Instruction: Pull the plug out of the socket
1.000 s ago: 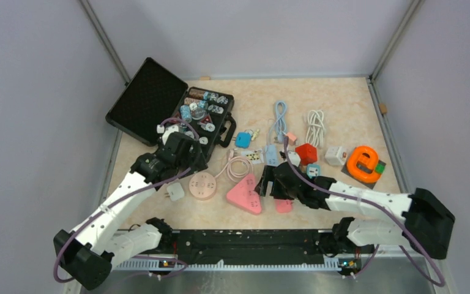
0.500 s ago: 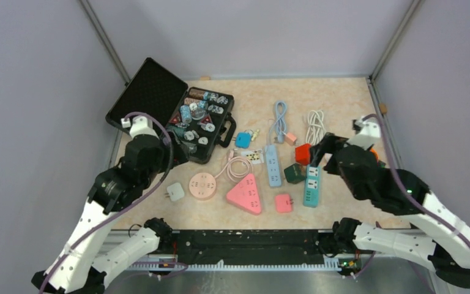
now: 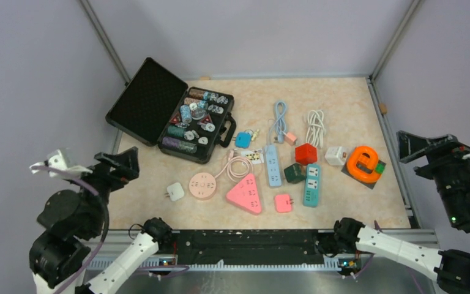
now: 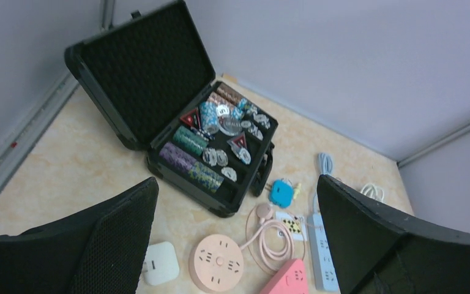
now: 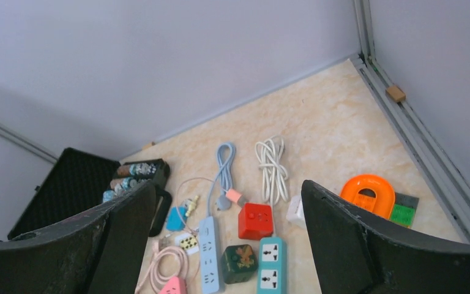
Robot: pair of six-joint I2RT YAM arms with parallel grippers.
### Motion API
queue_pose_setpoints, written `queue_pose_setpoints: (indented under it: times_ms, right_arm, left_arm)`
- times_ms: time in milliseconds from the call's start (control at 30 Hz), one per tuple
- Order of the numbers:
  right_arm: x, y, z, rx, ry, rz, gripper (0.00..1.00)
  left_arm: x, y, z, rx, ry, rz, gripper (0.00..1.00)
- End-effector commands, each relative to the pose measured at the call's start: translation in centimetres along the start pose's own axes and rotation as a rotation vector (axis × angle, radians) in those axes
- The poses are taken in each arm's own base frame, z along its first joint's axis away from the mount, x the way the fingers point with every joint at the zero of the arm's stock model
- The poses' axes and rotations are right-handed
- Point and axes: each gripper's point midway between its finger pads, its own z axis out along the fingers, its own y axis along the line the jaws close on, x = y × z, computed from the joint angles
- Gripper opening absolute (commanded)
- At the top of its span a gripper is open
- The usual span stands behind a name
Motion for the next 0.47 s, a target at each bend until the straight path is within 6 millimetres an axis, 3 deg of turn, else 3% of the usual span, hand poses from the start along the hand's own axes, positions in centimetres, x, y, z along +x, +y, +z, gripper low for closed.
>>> queue_pose_setpoints:
  times_ms: [0,433]
  right_arm:
    - [-2.7,-0.7,-0.6,-0.020,-0.082,0.022,0.87]
    - [-1.5,-0.6,-0.3,-0.022,-0.068,0.026,0.88]
  left_arm:
    - [-3.3,1.1,-1.5,-0.009,-0.138,0.001,0.99]
    - [-3.4,1.4,-1.8,-0.033,-0.120,-0.003,0.99]
